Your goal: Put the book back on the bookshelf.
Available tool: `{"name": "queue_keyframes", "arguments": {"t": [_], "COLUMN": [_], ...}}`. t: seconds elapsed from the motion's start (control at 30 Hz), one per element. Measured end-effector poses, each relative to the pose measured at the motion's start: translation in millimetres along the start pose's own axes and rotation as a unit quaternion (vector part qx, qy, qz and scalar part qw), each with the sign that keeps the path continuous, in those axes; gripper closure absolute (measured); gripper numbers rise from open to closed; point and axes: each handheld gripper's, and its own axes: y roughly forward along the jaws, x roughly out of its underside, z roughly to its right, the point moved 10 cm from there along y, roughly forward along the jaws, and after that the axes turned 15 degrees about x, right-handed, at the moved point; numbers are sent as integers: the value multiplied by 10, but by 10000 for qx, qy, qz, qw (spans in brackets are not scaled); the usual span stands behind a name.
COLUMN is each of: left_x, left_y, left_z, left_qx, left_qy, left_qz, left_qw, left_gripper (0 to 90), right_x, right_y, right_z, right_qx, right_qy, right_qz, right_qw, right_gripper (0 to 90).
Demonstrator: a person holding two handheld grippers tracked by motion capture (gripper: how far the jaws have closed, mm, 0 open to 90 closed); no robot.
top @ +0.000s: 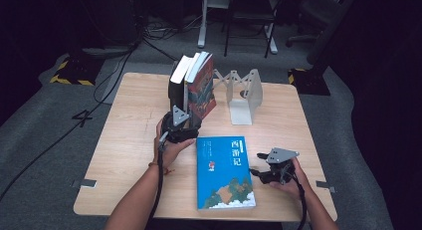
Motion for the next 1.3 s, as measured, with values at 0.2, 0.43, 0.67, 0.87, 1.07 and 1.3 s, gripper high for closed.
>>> {"name": "queue_keyframes", "arguments": {"t": [0.2, 0.43, 0.67, 0.87, 1.07, 1.3], "left_x": [178, 432, 716, 938, 1067, 1138], "left_y": [-143, -319, -479, -533, -558, -467], "left_z": [85, 155, 382, 705, 937, 899], "left_qx": [330, 571, 899, 1288, 1483, 1397], "left_qy": [80, 305, 593, 835, 1000, 878], "left_qz": [-309, -790, -1285, -1709, -1943, -1996], "left_qw": [9989, 9948, 9858, 9732, 9645, 9659], "left_gripper": [231, 221, 219, 207, 206, 212], "right_x": [-3, 6, 0, 32, 211, 286], "right_y": [-28, -47, -53, -88, -144, -257], "right_z": [17, 35, 37, 10, -141, -367], "right_qx": [-10, -48, -53, -83, -255, -566], "right_qy": [59, 84, 73, 44, -65, -249], "right_qz": [8, -51, -165, -272, -519, -495], "right_qw": [10000, 9999, 9998, 9996, 9983, 9969], "right_gripper": [339, 330, 315, 311, 292, 296]}}
